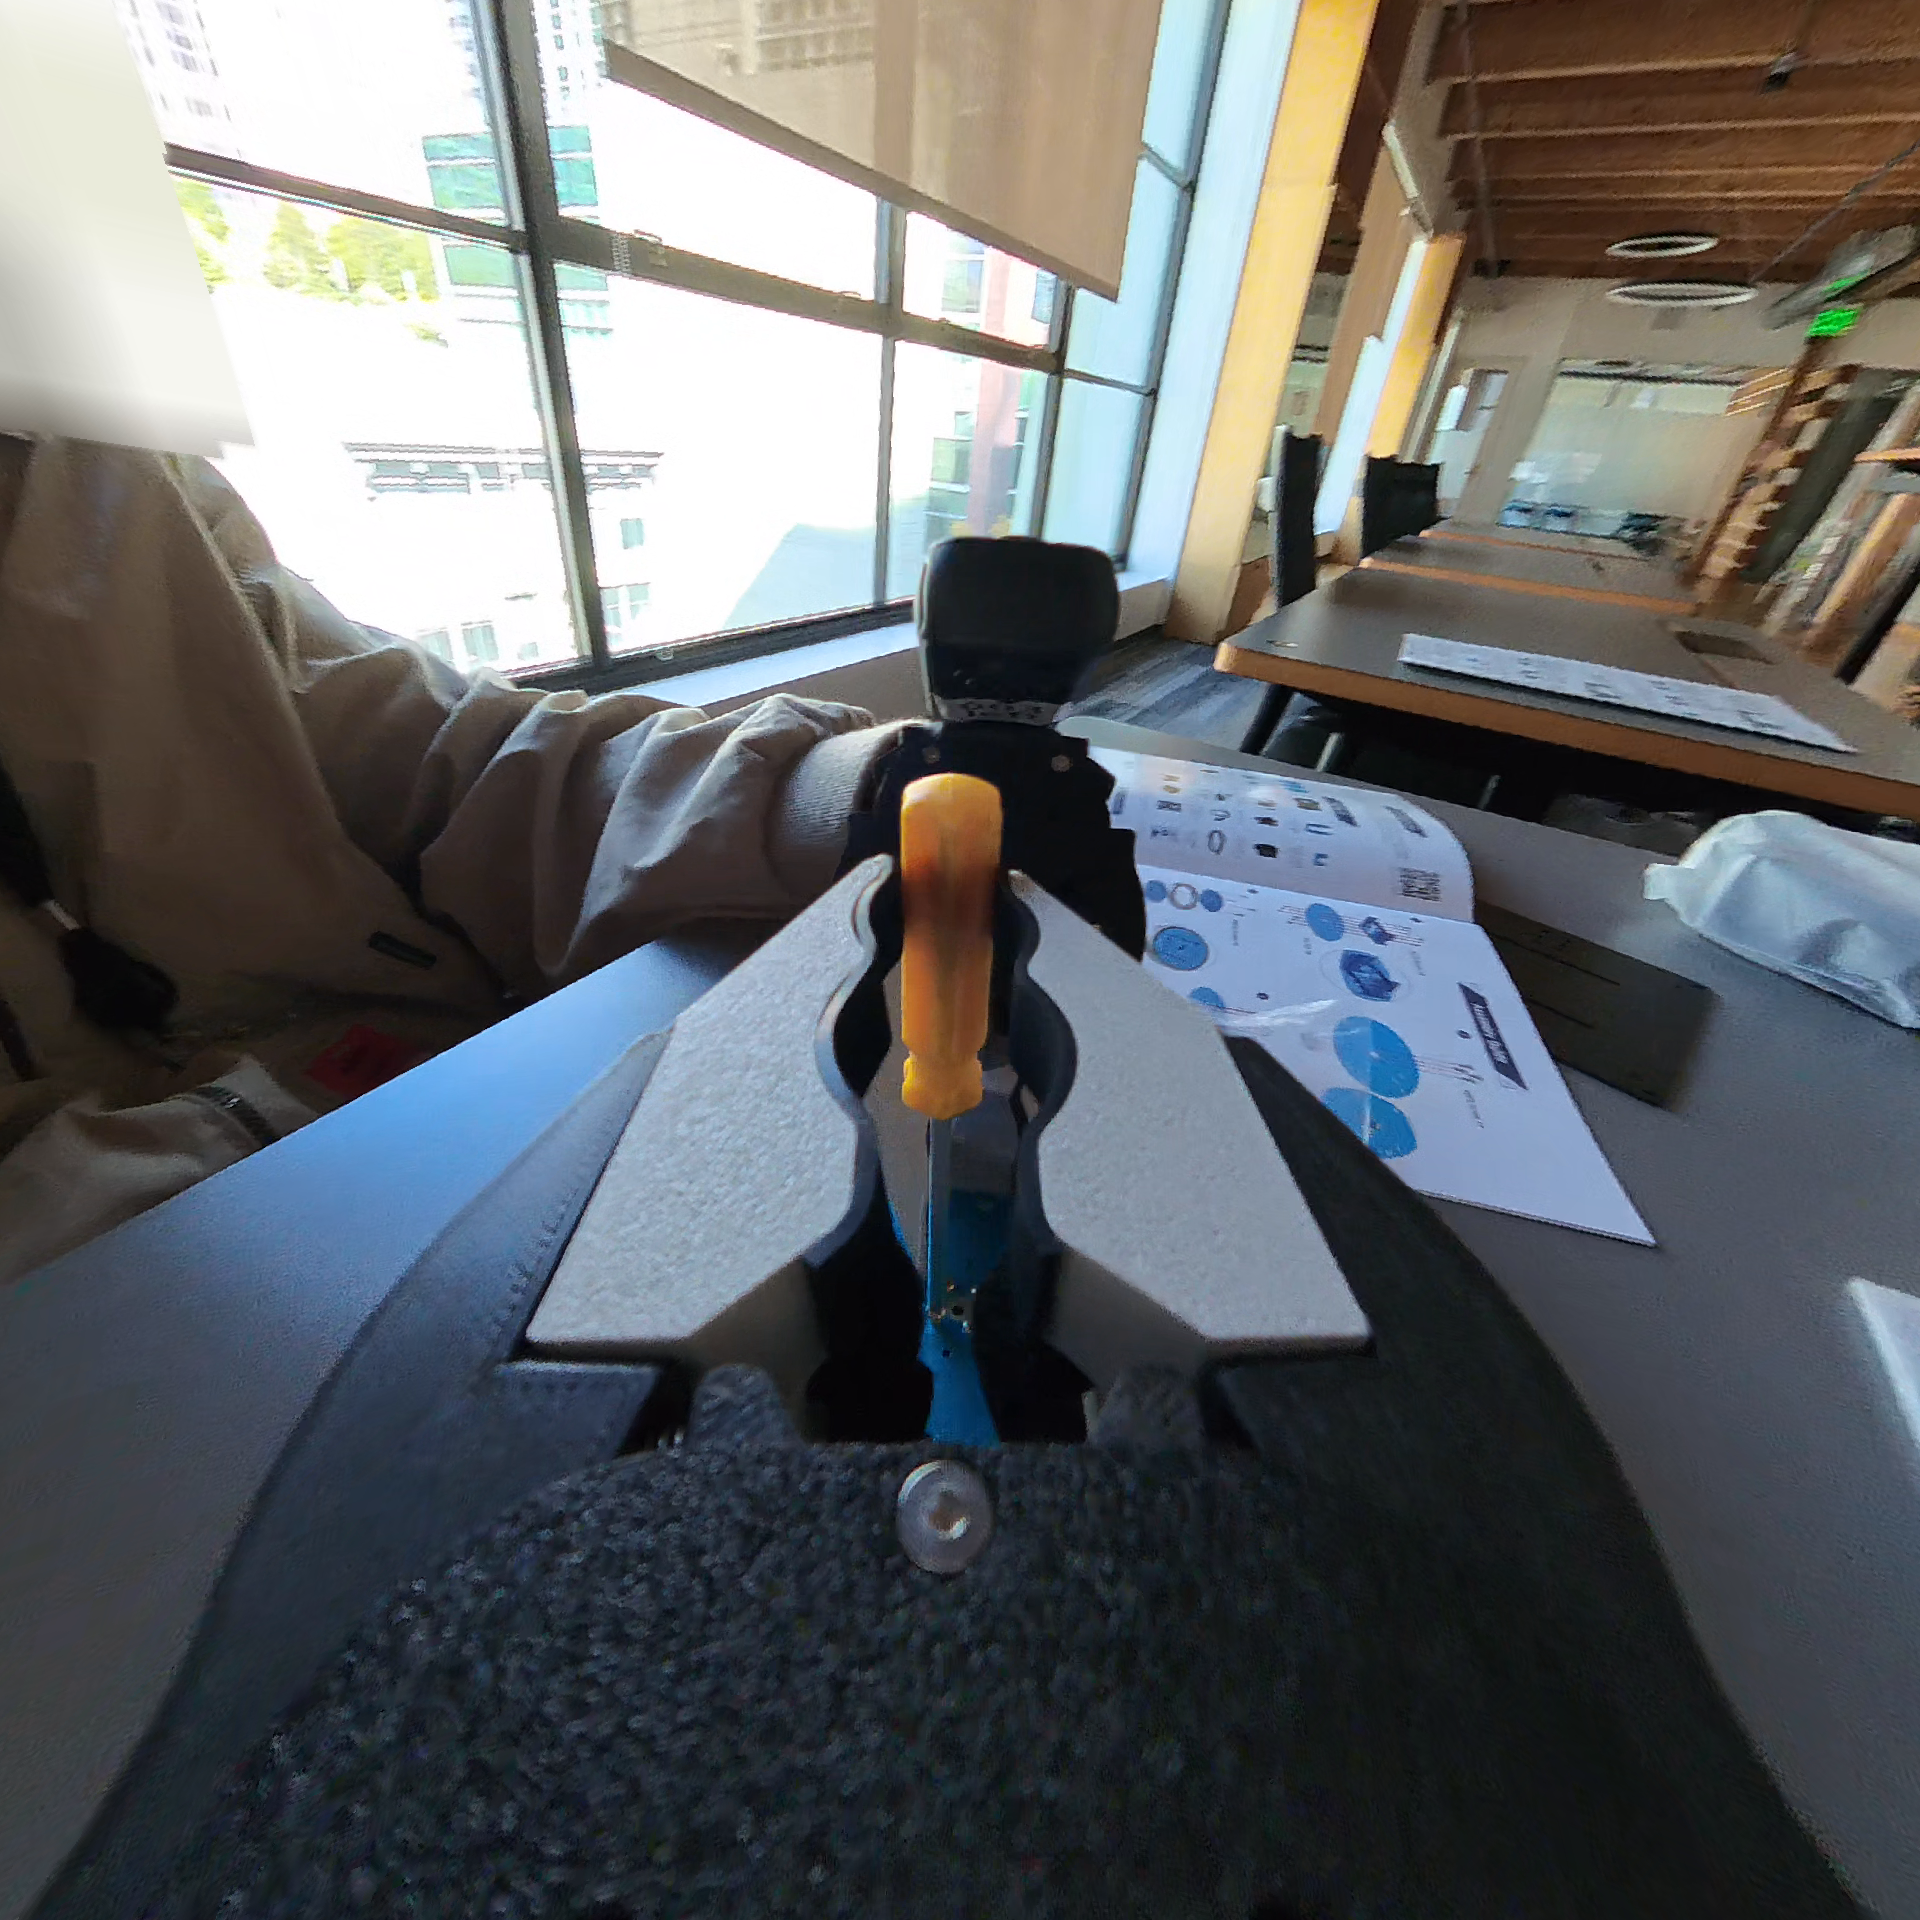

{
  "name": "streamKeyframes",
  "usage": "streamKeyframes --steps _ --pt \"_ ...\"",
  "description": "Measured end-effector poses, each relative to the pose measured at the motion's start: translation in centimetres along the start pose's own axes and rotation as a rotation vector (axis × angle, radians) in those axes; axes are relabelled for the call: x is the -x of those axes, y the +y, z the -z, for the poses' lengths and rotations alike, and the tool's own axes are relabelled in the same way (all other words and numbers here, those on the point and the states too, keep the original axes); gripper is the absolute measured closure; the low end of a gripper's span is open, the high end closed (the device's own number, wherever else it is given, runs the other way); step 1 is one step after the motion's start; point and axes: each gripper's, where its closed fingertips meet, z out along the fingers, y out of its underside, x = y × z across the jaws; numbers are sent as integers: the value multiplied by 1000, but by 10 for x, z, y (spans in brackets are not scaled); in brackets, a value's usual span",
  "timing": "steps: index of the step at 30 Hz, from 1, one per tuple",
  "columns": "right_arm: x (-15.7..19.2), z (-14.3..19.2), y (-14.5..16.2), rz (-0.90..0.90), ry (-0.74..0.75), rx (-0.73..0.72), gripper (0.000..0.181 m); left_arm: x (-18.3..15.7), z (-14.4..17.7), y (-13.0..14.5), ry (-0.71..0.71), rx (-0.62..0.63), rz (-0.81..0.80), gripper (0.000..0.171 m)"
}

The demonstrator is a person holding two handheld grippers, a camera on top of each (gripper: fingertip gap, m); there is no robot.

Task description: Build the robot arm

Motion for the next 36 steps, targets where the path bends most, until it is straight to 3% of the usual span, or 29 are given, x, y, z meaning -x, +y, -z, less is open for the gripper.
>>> streamKeyframes --steps 8,20,27,36 --pt "0 0 1 90 299 76 165 -1 0 1 15 6 42 156" --pt "2 -5 4 179 599 204 165 -4 -1 1 3 10 26 171" --pt "-9 -3 4 171 890 274 164 -3 -1 1 2 11 33 171" --pt "-1 -1 3 283 1269 378 163 -3 -1 0 -9 10 31 171"
